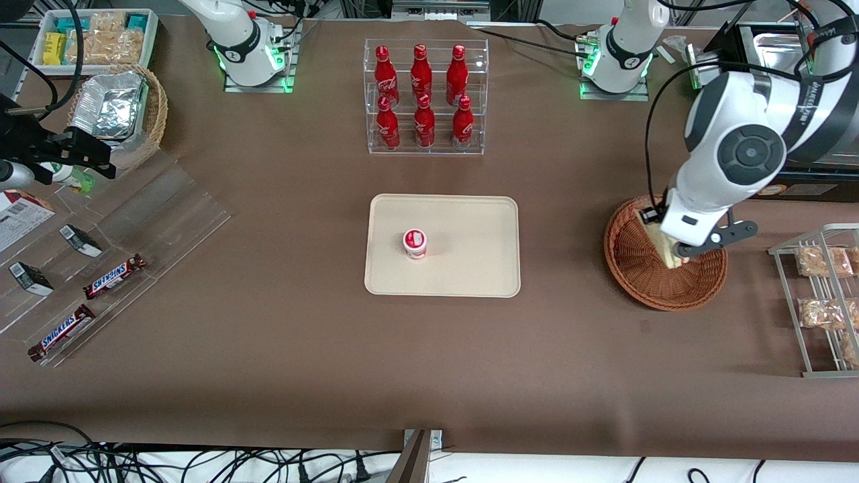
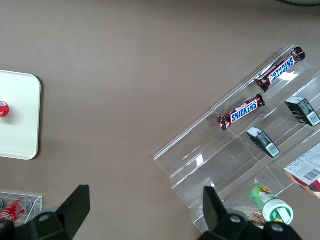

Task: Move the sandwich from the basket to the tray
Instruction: 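Lift the sandwich and carry it with the left gripper to the tray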

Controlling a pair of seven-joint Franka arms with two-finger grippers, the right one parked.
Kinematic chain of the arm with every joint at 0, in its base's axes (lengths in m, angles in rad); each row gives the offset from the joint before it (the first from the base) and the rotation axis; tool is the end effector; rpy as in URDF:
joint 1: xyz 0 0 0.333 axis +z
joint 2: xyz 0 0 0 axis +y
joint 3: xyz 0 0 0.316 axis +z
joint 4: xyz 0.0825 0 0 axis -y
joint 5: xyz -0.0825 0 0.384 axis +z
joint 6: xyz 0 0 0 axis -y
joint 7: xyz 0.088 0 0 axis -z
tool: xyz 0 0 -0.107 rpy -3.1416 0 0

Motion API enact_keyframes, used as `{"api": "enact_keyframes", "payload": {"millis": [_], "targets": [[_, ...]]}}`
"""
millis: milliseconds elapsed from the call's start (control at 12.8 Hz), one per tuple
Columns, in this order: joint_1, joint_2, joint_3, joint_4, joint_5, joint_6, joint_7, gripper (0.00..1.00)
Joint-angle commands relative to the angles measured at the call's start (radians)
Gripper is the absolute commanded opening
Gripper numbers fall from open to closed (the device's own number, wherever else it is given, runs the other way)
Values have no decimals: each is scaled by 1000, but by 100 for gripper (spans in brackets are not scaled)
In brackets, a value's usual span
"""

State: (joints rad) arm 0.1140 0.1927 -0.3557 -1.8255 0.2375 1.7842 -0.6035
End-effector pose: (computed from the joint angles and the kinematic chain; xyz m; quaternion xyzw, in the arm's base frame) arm 0.5742 -0.1111 0.4186 -0.9809 -0.1403 0.0670 0.1167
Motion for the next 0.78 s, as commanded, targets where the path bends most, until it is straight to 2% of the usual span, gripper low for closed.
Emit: {"api": "enact_keyframes", "payload": {"millis": [0, 78, 235, 704], "targets": [[1, 14, -89, 32, -30, -20, 27, 38], [-5, 33, -112, 60, -55, -19, 28, 38], [-33, 94, -173, 107, -60, -19, 1, 38], [-223, 212, -170, 140, -41, 78, -142, 38]]}}
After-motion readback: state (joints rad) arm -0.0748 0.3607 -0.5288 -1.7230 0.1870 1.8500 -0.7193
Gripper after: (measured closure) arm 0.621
